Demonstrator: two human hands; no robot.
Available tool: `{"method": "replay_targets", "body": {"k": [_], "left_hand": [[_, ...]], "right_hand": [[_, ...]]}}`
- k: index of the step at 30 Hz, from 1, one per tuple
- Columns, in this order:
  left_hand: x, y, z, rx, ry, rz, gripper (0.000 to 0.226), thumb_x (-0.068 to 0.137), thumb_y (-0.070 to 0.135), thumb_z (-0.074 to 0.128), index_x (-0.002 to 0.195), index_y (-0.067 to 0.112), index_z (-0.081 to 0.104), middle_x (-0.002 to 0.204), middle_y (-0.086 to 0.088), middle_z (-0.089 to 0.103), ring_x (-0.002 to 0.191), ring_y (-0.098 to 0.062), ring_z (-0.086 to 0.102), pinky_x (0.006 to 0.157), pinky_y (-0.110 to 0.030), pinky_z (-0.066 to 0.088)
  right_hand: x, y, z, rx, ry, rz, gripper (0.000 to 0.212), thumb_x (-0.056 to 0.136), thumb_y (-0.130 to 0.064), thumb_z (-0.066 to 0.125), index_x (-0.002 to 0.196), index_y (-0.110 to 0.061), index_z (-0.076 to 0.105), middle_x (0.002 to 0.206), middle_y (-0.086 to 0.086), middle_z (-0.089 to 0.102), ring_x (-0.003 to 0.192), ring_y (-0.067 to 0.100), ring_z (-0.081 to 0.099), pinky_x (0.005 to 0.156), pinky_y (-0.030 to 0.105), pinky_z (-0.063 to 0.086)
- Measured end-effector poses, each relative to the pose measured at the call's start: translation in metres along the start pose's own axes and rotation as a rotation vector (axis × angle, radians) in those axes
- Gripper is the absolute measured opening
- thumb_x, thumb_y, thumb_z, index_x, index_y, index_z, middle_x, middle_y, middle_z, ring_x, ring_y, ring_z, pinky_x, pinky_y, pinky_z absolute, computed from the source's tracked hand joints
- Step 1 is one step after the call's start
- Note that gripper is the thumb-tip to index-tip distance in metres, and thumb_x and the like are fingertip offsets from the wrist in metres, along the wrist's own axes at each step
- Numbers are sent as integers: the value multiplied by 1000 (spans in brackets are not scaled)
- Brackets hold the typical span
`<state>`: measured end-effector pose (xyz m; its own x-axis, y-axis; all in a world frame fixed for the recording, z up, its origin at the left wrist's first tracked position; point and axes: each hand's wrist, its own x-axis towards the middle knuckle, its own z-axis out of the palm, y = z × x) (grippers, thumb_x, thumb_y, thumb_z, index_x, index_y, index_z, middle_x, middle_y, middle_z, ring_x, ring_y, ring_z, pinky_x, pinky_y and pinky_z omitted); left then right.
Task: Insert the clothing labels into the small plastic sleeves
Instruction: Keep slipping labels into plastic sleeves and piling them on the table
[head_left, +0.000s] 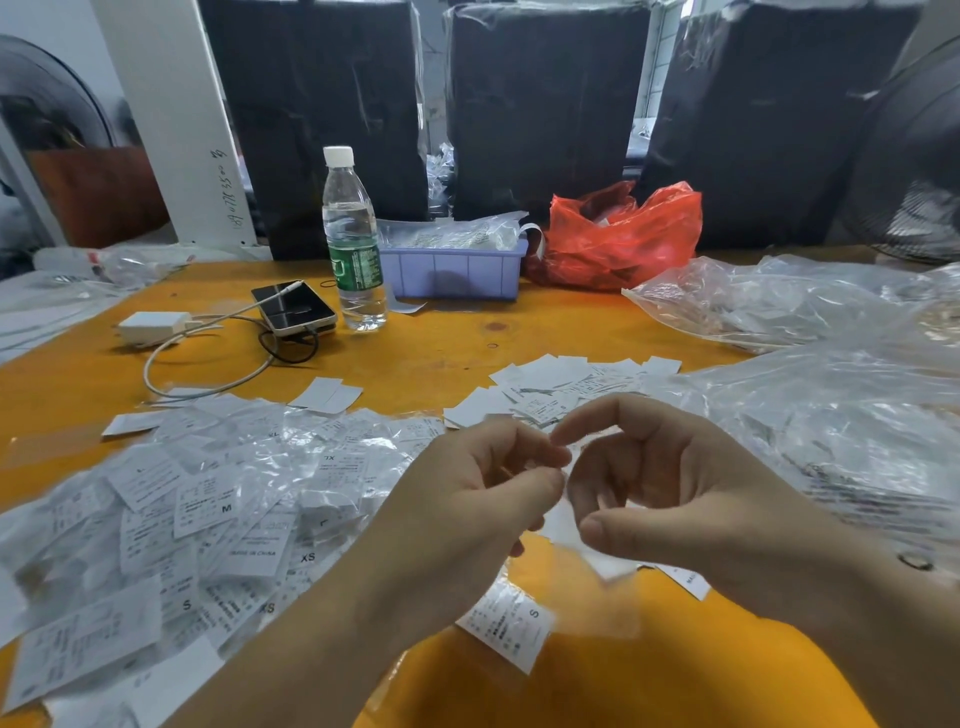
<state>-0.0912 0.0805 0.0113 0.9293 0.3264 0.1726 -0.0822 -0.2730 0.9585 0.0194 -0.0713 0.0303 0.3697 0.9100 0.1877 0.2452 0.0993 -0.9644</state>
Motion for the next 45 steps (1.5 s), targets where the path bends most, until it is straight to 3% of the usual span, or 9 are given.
{"method": "replay_targets", "body": {"k": [5, 8, 13, 20, 24, 27, 34, 39, 45], "left_hand": [[0, -1, 4, -4, 29, 35, 23, 72, 42, 70, 95, 38, 69, 85, 7, 71, 69, -13, 68, 65, -30, 55], [0, -2, 3, 31, 64, 71, 21, 76, 32, 68, 96, 40, 68, 83, 7, 73, 70, -13, 70, 70, -33, 58], [-1, 0, 1, 62, 158, 108, 24, 80, 19, 71, 94, 38, 71, 84, 7, 73, 74, -11, 69, 70, -30, 59], [-2, 3, 1, 32, 219, 103, 17, 83, 21, 72, 93, 35, 71, 82, 5, 73, 74, -11, 70, 73, -34, 60], [-3, 1, 5, -35, 78, 67, 28, 71, 44, 72, 98, 42, 68, 89, 5, 74, 84, -13, 72, 80, -34, 56], [-3, 1, 5, -6, 47, 95, 33, 71, 35, 76, 102, 43, 66, 94, 8, 74, 93, -11, 71, 83, -32, 55], [0, 0, 3, -7, 96, 91, 29, 78, 17, 76, 98, 37, 70, 85, 4, 75, 81, -11, 72, 75, -20, 56], [-2, 2, 2, 33, 178, 96, 33, 83, 2, 71, 93, 33, 70, 81, 7, 73, 72, -9, 71, 68, -16, 55], [-3, 4, 3, 18, 156, 115, 34, 83, 4, 72, 92, 36, 71, 83, 7, 73, 74, -10, 71, 70, -17, 56]], "right_hand": [[1, 2, 1, -186, 117, -26, 48, 67, -11, 74, 105, -37, 59, 77, 5, 71, 72, 12, 52, 71, 27, 44], [1, 2, 3, -222, 159, -30, 47, 67, -16, 75, 101, -44, 59, 78, 0, 71, 68, 11, 53, 68, 22, 45], [2, 3, 3, -177, 199, 3, 45, 66, -19, 76, 102, -41, 60, 79, 2, 72, 68, 35, 52, 65, 40, 46], [2, 2, 4, -63, 181, 23, 55, 63, -15, 79, 106, -42, 58, 79, 7, 73, 66, 24, 53, 65, 36, 45], [4, 4, 9, -15, 221, 5, 54, 60, -18, 81, 104, -41, 61, 78, 10, 73, 73, 46, 56, 76, 57, 52], [4, 3, 13, 4, 269, -9, 51, 59, -21, 83, 104, -35, 63, 76, 12, 72, 75, 53, 54, 81, 66, 47], [4, 6, 11, -34, 281, 7, 54, 60, -14, 80, 107, -33, 62, 77, 10, 73, 77, 49, 58, 77, 57, 53], [5, 5, 6, -12, 332, 85, 53, 62, -19, 87, 109, -21, 62, 80, 9, 73, 74, 26, 67, 68, 31, 53], [8, 0, 4, 151, 296, 273, 26, 68, -41, 65, 69, -16, 72, 78, 9, 69, 66, 16, 56, 60, 29, 44]]}}
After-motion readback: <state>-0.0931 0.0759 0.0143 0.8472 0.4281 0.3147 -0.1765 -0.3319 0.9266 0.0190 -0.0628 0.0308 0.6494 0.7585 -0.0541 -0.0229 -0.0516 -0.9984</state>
